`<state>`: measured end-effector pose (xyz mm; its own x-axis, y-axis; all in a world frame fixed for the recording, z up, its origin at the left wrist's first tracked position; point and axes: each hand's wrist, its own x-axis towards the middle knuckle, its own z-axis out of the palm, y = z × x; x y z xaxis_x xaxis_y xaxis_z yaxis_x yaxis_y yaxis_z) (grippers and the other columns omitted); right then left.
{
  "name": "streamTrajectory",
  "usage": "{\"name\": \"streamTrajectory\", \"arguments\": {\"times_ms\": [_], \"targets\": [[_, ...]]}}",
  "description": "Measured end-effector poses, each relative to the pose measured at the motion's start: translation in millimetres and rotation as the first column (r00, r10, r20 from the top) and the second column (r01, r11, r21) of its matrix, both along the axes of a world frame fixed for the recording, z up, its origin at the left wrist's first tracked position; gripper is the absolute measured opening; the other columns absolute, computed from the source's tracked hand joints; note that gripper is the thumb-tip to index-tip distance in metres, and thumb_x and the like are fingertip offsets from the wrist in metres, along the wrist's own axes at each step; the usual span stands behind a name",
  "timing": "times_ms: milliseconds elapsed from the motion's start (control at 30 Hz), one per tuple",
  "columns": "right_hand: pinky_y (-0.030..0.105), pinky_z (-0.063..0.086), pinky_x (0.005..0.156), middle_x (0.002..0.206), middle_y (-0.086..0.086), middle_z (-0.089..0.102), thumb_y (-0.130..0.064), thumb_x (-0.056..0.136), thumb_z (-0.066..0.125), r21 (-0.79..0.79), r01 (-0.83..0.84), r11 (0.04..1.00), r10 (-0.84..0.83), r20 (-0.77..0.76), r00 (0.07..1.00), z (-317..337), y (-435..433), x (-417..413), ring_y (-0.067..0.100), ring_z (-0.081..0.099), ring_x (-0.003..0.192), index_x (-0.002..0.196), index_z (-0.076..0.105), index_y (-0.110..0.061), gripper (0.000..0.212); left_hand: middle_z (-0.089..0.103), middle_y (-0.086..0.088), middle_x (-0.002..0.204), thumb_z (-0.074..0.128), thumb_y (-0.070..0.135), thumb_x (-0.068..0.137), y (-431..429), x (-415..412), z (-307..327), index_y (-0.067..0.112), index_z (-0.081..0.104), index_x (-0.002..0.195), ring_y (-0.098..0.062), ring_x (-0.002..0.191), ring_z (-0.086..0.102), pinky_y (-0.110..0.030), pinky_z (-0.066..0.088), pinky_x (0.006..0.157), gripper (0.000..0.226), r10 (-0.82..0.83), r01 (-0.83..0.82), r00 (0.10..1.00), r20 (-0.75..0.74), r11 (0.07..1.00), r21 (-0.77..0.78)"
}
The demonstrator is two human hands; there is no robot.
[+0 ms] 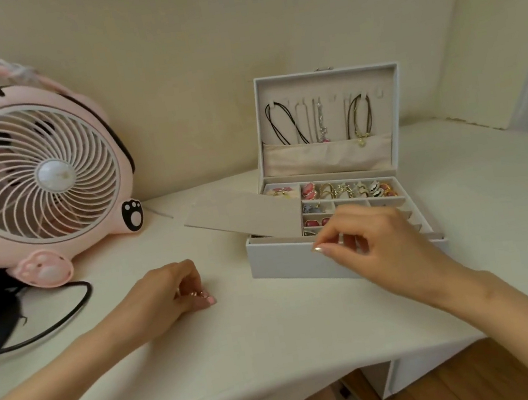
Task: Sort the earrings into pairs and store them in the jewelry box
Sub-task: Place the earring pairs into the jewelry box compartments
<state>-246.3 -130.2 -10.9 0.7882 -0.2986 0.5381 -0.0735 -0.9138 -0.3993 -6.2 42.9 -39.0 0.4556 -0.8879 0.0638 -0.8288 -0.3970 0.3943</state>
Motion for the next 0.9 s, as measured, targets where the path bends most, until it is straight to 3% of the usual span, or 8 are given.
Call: {"name": "streamTrajectory", "arguments": {"times_ms": [100,300,467,600,700,833,900], "targets": [[0.017,0.042,0.065,0.079,-0.015,0.059,-0.025,0.088,0.062,0.008,-0.076,0.997,0.076,-0.082,0.994,-4.6,15.0,10.2,0.010,0.054,0.070,0.086,0.069,-0.022,0.008,0.060,0.007,0.075,0.070,0.033,0.080,-5.5,-3.2,-0.2,0.032,0.052,0.085,-0.001,0.060,0.051,-0.015,0.039,0.059,0.019,-0.068,0.067,0.997,-0.046,0.998,-0.011],[0.025,0.047,0.070,0.085,-0.013,0.060,-0.028,0.088,0.061,0.067,-0.099,0.993,0.109,-0.173,0.979,-14.5,25.8,30.4,0.008,0.056,0.074,0.091,0.069,-0.023,0.010,0.054,0.009,0.072,0.070,0.029,0.080,-16.0,-16.8,-2.6,0.031,0.048,0.070,-0.003,0.066,0.047,-0.014,0.037,0.058,0.024,-0.199,0.196,0.979,-0.043,0.979,-0.063],[0.024,0.052,0.076,0.094,-0.004,0.066,-0.023,0.078,0.074,0.342,-0.029,0.939,0.109,-0.215,0.970,-25.0,29.1,41.0,0.008,0.063,0.081,0.099,0.065,-0.022,0.024,0.055,0.007,0.063,0.069,0.014,0.081,-30.0,-47.8,3.5,0.023,0.053,0.072,-0.005,0.055,0.046,-0.018,0.038,0.053,0.020,-0.305,0.256,0.931,-0.199,0.937,-0.239],[0.030,0.057,0.070,0.078,0.006,0.067,0.005,0.072,0.072,0.574,-0.037,0.818,0.054,-0.012,0.998,-24.8,24.2,37.9,0.014,0.066,0.070,0.076,0.061,-0.018,0.027,0.056,0.001,0.059,0.069,0.009,0.081,-43.3,-64.3,15.3,0.013,0.058,0.075,-0.008,0.050,0.050,-0.020,0.042,0.048,0.013,-0.320,0.171,0.847,-0.425,0.921,-0.351],[0.028,0.058,0.062,0.068,0.007,0.065,0.013,0.074,0.068,0.709,-0.121,0.695,0.051,0.119,0.992,-20.0,20.5,30.5,0.019,0.068,0.062,0.069,0.059,-0.012,0.027,0.055,0.001,0.058,0.070,0.007,0.080,-51.4,-73.0,21.5,0.008,0.059,0.075,-0.012,0.050,0.051,-0.021,0.045,0.046,0.012,-0.338,0.137,0.814,-0.473,0.902,-0.409],[0.029,0.058,0.056,0.069,0.019,0.065,0.007,0.074,0.071,0.708,-0.150,0.690,-0.005,0.212,0.977,-8.9,12.7,19.5,0.029,0.066,0.059,0.073,0.060,0.005,0.011,0.057,-0.006,0.058,0.072,0.005,0.075,-65.4,-84.0,33.1,0.006,0.059,0.072,-0.015,0.050,0.056,-0.023,0.048,0.046,0.014,-0.347,0.097,0.804,-0.483,0.877,-0.470],[0.031,0.058,0.056,0.065,0.011,0.066,0.005,0.071,0.074,0.682,-0.136,0.719,-0.045,0.241,0.970,-2.4,6.8,12.6,0.026,0.066,0.057,0.071,0.060,0.008,0.014,0.058,-0.010,0.058,0.073,0.004,0.073,-75.6,-89.4,39.0,0.004,0.057,0.071,-0.017,0.050,0.058,-0.023,0.049,0.047,0.016,-0.359,0.077,0.785,-0.506,0.866,-0.495]]}}
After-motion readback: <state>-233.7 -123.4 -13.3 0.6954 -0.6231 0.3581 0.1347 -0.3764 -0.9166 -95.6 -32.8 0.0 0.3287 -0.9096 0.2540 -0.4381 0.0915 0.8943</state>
